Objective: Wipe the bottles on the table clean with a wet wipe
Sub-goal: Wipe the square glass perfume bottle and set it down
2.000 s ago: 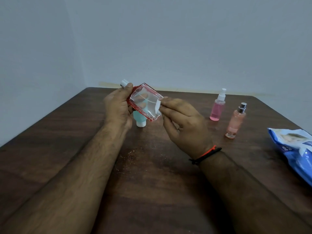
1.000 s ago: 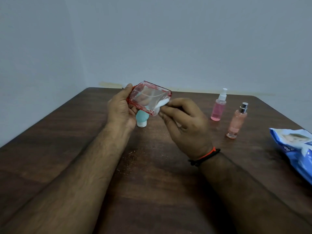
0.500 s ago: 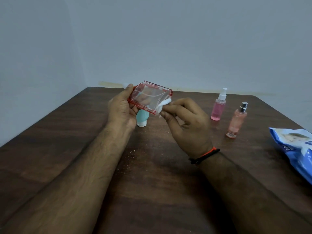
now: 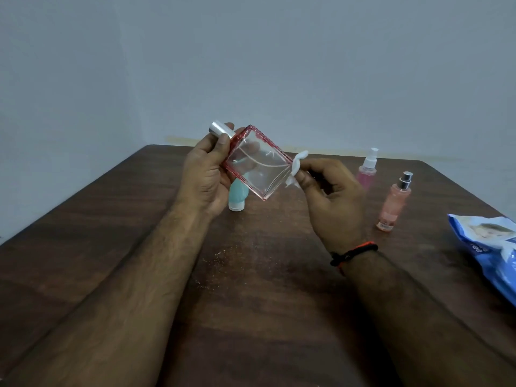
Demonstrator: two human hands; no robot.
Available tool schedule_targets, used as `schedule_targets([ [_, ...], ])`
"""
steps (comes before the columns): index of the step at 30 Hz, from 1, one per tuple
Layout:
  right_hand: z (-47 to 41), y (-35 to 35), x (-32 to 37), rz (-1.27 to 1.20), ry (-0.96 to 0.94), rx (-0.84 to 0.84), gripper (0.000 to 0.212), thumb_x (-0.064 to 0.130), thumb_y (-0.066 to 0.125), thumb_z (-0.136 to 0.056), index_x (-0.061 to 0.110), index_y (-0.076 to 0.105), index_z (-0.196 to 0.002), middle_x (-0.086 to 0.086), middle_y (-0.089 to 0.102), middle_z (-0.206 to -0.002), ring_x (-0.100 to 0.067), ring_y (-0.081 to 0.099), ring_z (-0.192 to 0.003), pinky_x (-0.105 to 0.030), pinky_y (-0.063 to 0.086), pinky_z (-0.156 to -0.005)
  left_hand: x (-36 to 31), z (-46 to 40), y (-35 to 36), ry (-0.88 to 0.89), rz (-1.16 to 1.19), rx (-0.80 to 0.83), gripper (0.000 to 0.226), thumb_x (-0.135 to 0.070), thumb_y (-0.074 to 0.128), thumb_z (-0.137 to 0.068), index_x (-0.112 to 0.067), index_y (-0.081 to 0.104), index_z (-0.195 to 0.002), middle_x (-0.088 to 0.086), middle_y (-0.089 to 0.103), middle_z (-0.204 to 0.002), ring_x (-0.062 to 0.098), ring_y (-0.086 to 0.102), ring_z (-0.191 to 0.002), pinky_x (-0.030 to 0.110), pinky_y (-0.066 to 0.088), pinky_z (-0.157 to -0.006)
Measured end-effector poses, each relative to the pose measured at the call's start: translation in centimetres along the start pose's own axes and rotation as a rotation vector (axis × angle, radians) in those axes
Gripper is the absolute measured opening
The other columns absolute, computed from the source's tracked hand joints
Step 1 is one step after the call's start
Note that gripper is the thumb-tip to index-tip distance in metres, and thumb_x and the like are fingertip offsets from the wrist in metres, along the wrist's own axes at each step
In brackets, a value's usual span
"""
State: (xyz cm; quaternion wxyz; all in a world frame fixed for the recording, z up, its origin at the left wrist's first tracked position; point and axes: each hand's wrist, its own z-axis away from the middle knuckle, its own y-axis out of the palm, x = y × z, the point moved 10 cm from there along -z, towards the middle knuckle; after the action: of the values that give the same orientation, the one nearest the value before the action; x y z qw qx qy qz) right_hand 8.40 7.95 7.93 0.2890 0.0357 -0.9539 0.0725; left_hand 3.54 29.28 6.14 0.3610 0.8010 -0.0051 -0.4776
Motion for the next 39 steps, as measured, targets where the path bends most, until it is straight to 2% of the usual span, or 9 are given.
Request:
schedule_targets([
  [7, 0.1, 0.2, -0.6, 0.038, 0.038, 0.025, 0.017, 0.007, 0.069, -0.090, 0.012, 0.074, -0.105, 0.001, 0.071, -0.098, -0.010, 0.066, -0.093, -0.022, 0.054, -0.079, -0.1, 0.6, 1.8, 0.005, -0.014, 0.140, 0.034, -0.001, 0.050, -0.097, -0.007, 0.049, -0.131, 0.014, 0.063, -0.117, 0.027, 0.065, -0.101, 0.041, 0.055, -0.092],
  [13, 0.0, 0.1, -0.7, 0.077, 0.037, 0.031, 0.017, 0.005, 0.068, -0.090, 0.011, 0.075, -0.105, 0.002, 0.070, -0.098, -0.006, 0.065, -0.093, -0.015, 0.051, -0.079, -0.7, 1.3, 2.8, 0.068, -0.171, 0.231, 0.053, 0.004, 0.069, -0.073, -0.015, 0.054, -0.119, 0.003, 0.068, -0.104, 0.022, 0.065, -0.103, 0.041, 0.051, -0.101],
  [15, 0.1, 0.4, -0.4, 0.053, 0.027, 0.051, 0.018, 0.005, 0.068, -0.090, 0.011, 0.074, -0.106, 0.002, 0.070, -0.100, -0.006, 0.065, -0.095, -0.015, 0.051, -0.080, -0.5, 1.7, 3.2, 0.078, -0.278, 0.261, 0.052, 0.010, 0.070, -0.074, -0.017, 0.057, -0.117, 0.002, 0.069, -0.106, 0.022, 0.065, -0.106, 0.041, 0.053, -0.099],
  [18, 0.1, 0.4, 0.3, 0.034, 0.004, 0.041, 0.019, 0.005, 0.066, -0.091, 0.010, 0.074, -0.108, 0.001, 0.070, -0.101, -0.008, 0.066, -0.098, -0.016, 0.051, -0.082, 0.7, 2.2, 4.0, 0.082, -0.429, 0.317, 0.052, 0.017, 0.068, -0.076, -0.015, 0.059, -0.116, 0.002, 0.068, -0.110, 0.016, 0.067, -0.102, 0.028, 0.056, -0.084],
  [22, -0.1, 0.0, 0.6, 0.015, -0.019, 0.032, 0.020, 0.006, 0.065, -0.092, 0.009, 0.073, -0.110, -0.001, 0.070, -0.104, -0.009, 0.066, -0.101, -0.021, 0.053, -0.085, 1.6, 2.5, 4.3, 0.068, -0.508, 0.369, 0.052, 0.014, 0.073, -0.074, -0.013, 0.060, -0.116, 0.004, 0.069, -0.107, 0.014, 0.067, -0.100, 0.025, 0.053, -0.084],
  [27, 0.1, 0.4, -0.3, 0.005, 0.019, 0.051, 0.020, 0.013, 0.067, -0.092, 0.013, 0.073, -0.111, 0.002, 0.071, -0.104, -0.010, 0.066, -0.100, -0.022, 0.054, -0.083, 1.1, 2.3, 3.8, 0.091, -0.445, 0.284, 0.053, 0.018, 0.072, -0.071, -0.008, 0.061, -0.116, 0.006, 0.070, -0.107, 0.017, 0.069, -0.099, 0.026, 0.057, -0.080],
  [32, 0.5, 1.1, -2.0, 0.153, 0.081, 0.123, 0.018, 0.014, 0.071, -0.089, 0.015, 0.076, -0.106, 0.003, 0.071, -0.096, -0.003, 0.063, -0.086, -0.007, 0.046, -0.074, 0.4, 1.8, 2.5, 0.133, -0.370, 0.118, 0.053, 0.015, 0.074, -0.072, -0.003, 0.059, -0.119, 0.002, 0.067, -0.107, 0.010, 0.068, -0.095, 0.026, 0.058, -0.076],
  [36, 0.8, 1.5, -2.4, 0.199, 0.124, 0.148, 0.017, 0.015, 0.071, -0.089, 0.015, 0.077, -0.105, 0.005, 0.069, -0.092, -0.001, 0.059, -0.080, -0.003, 0.042, -0.071, 0.4, 2.0, 2.1, 0.167, -0.454, 0.016, 0.054, 0.005, 0.081, -0.070, -0.002, 0.060, -0.119, 0.005, 0.063, -0.099, 0.014, 0.063, -0.088, 0.031, 0.060, -0.074],
  [39, 0.6, 1.3, -1.8, 0.198, 0.098, 0.122, 0.019, 0.015, 0.069, -0.091, 0.016, 0.075, -0.108, 0.010, 0.066, -0.094, 0.002, 0.060, -0.082, -0.005, 0.046, -0.073, 0.7, 2.4, 2.8, 0.181, -0.577, 0.055, 0.055, -0.006, 0.089, -0.065, -0.006, 0.063, -0.114, -0.005, 0.066, -0.088, 0.009, 0.064, -0.082, 0.028, 0.058, -0.072],
])
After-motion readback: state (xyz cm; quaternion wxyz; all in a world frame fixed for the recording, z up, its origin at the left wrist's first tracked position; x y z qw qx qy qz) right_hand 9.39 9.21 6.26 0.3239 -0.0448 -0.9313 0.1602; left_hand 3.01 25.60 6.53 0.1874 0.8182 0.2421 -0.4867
